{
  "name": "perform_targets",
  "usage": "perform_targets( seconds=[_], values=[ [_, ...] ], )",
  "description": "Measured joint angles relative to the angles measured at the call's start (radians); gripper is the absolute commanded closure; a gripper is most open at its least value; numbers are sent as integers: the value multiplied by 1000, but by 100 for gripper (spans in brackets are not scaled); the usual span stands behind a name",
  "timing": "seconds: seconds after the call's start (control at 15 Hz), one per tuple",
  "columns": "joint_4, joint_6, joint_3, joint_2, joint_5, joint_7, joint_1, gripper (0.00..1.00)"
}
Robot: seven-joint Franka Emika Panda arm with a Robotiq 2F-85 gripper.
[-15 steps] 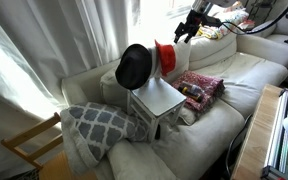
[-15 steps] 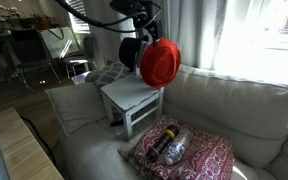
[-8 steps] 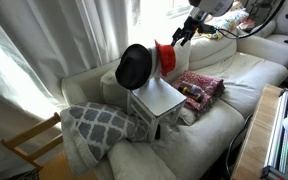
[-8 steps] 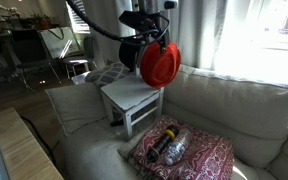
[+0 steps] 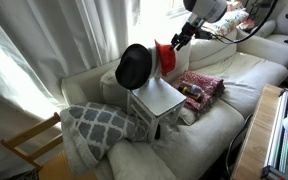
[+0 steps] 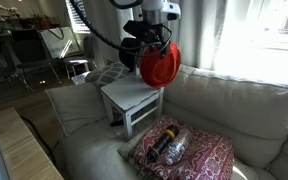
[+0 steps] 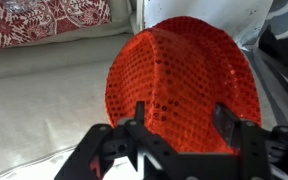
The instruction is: Remove the caps from the chair ears starting with the orange hat and stack them on the chair seat
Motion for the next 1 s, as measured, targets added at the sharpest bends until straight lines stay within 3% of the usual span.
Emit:
perform_targets(
  seconds=[0.13, 0.53, 0.6, 0.8, 1.0],
  values=[
    [11, 1, 5, 16, 23, -14, -1, 70],
    [32, 28, 17, 55, 55, -25, -1, 81],
    [36, 36, 18, 60, 59, -25, -1, 94],
    [41, 67, 19, 63, 62, -14, 0, 100],
    [44, 77, 3, 42, 45, 36, 10, 99]
  ],
)
